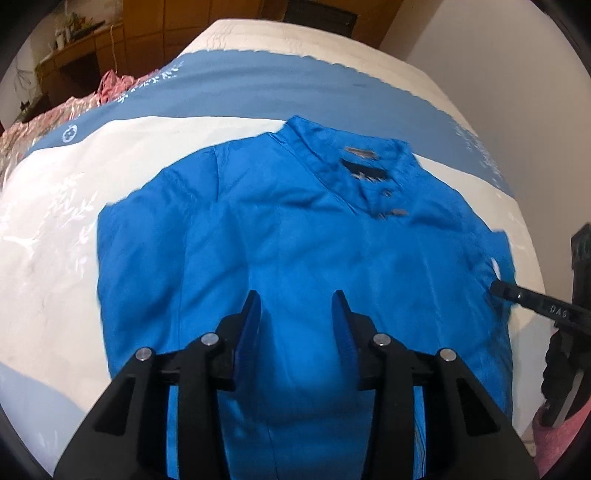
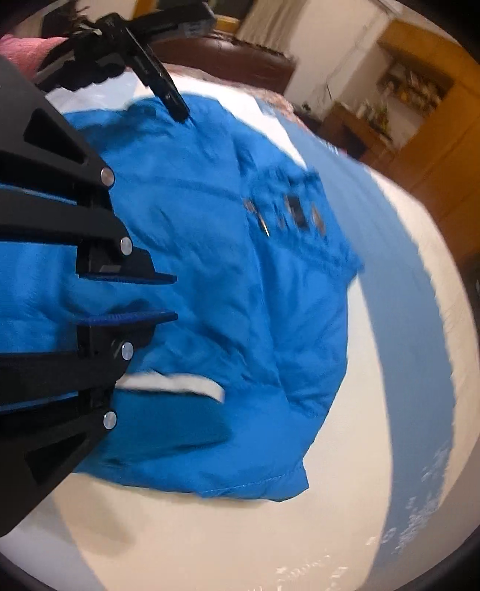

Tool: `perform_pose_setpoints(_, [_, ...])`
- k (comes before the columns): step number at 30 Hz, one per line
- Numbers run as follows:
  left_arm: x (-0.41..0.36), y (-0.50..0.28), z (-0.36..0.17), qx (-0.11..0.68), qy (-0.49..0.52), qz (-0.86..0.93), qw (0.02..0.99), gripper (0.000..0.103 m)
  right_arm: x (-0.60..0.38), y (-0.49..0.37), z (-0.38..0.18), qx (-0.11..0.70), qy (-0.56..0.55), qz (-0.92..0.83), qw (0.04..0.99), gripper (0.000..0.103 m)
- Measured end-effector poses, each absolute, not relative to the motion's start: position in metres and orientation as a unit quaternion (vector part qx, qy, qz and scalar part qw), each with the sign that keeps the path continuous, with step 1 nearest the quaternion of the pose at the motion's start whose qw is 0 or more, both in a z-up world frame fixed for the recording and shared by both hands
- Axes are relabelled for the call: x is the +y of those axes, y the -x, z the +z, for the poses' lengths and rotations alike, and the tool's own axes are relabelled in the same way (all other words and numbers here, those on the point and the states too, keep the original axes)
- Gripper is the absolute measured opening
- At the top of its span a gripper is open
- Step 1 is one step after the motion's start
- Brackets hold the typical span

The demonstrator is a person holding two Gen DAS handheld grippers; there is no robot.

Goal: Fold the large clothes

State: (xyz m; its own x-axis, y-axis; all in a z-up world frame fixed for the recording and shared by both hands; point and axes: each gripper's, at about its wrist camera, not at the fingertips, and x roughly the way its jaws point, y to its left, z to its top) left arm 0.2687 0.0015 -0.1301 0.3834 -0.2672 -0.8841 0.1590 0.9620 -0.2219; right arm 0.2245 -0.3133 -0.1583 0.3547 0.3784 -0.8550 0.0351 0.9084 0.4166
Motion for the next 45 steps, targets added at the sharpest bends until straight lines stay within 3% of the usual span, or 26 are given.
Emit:
perform_pose_setpoints(4, [-0.005,-0.25,-0.15,0.557,0.034,-0.128,0.82,0.039,-0.301,-0.212,-0.171,0.575,-0.18,0.114,0.79,0.016])
perform_pose_setpoints(8, [-0.006,-0.253,-0.179,0.565,0.023,-0.126,0.815,0.04,-0.299,-0.219,-0.208,0.597,-0.188,0.1,0.773,0.009])
perform_pose_setpoints(12, [-0.005,-0.253,-0.173,0.569,0.031,-0.122,0.812,0.039,-0.308,-0.216,-0.205,0.59,-0.21,0.105,0.773,0.009])
perform_pose_setpoints(14, [0.003,-0.243,-0.158,0.561,0.035,-0.121,0.819,0.041,-0.315,-0.198,-0.186,0.569,-0.211,0.117,0.786,0.017])
perform_pose_setpoints(17, [0.03,-0.203,-0.127,0.533,0.031,-0.12,0.837,0.058,-0.33,-0.154,-0.155,0.536,-0.2,0.133,0.809,0.033])
perform_pose_setpoints(21, [0.077,-0.137,-0.118,0.539,0.035,-0.104,0.835,0.073,-0.359,-0.079,-0.142,0.53,-0.193,0.132,0.815,0.043])
perform_pose_setpoints(26, [0.121,-0.059,-0.134,0.584,0.071,-0.08,0.804,0.074,-0.383,0.003,-0.148,0.541,-0.201,0.111,0.809,0.062])
perform_pose_setpoints(34, [0.131,0.006,-0.179,0.62,0.165,-0.077,0.763,0.075,-0.392,0.074,-0.192,0.581,-0.264,0.137,0.758,0.063])
perform_pose_setpoints(43, [0.112,0.02,-0.19,0.617,0.172,-0.088,0.763,0.074,-0.38,0.077,-0.22,0.588,-0.282,0.161,0.741,0.062])
perform_pose_setpoints(45, [0.109,0.022,-0.19,0.618,0.185,-0.097,0.758,0.059,-0.375,0.075,-0.221,0.582,-0.287,0.175,0.74,0.062])
